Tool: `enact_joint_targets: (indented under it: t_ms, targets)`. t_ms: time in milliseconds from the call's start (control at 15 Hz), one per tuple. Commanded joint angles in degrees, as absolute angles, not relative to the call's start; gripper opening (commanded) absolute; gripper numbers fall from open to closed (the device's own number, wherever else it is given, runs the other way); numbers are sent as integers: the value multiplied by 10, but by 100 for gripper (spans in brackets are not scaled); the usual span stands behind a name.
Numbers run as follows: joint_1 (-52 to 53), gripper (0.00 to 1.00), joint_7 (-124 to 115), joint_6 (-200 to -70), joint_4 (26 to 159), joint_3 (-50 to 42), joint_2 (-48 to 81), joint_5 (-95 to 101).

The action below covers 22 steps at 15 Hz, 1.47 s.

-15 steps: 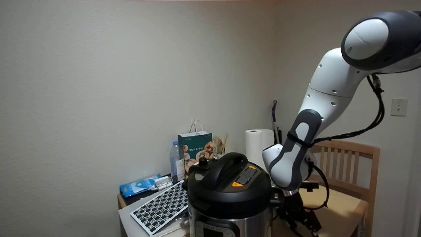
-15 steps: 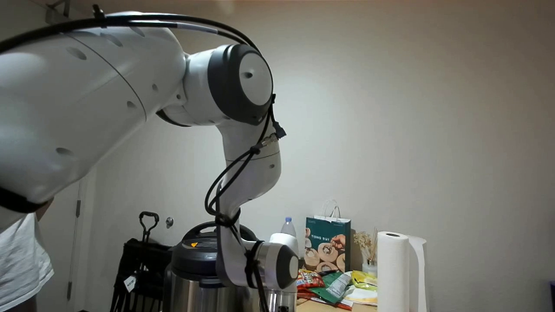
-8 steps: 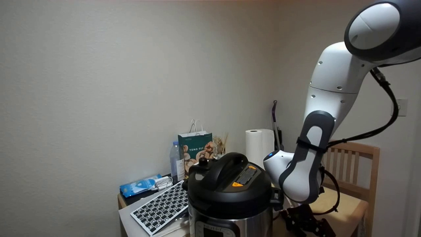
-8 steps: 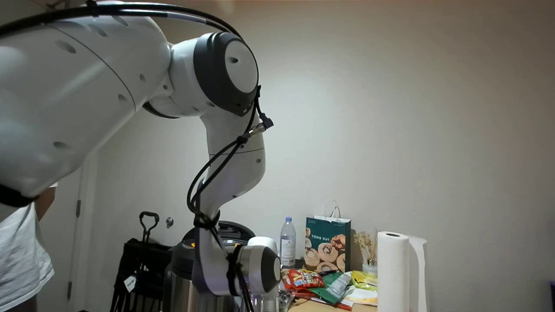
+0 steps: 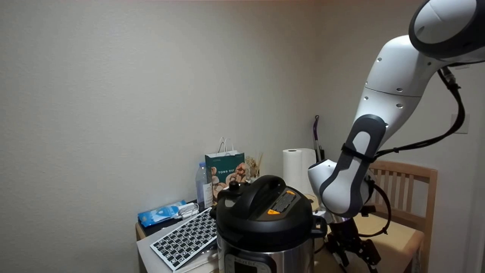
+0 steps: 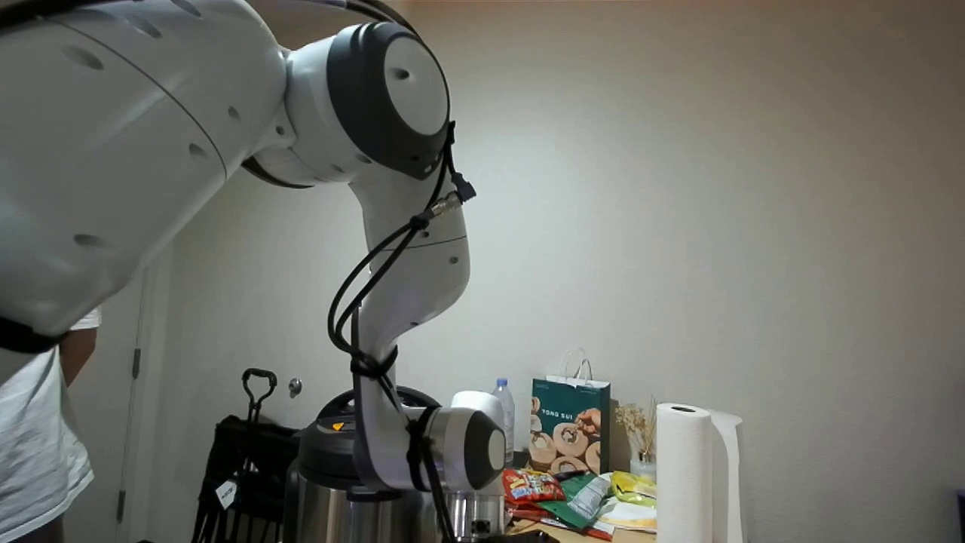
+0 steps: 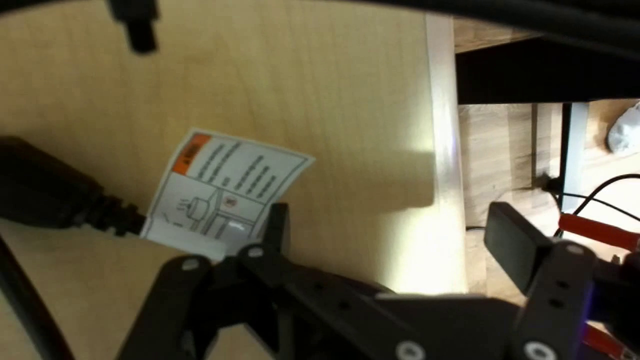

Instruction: Pick up the cable

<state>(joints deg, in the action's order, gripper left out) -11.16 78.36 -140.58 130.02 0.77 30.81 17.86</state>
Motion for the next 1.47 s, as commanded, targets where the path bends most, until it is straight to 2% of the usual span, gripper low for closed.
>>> enact_joint_targets:
  t_ms: [0, 200, 400, 1000, 1400]
  targets:
    - [-149, 100, 837, -1420, 1307, 8, 289, 144]
    - [-144, 100, 856, -1379, 1267, -13, 315, 166]
    - [-136, 100, 835, -1394, 1278, -17, 306, 158]
    - [-81, 100, 817, -1402, 1248, 13, 358, 160]
    - [-73, 100, 841, -1460, 1307, 21, 328, 187]
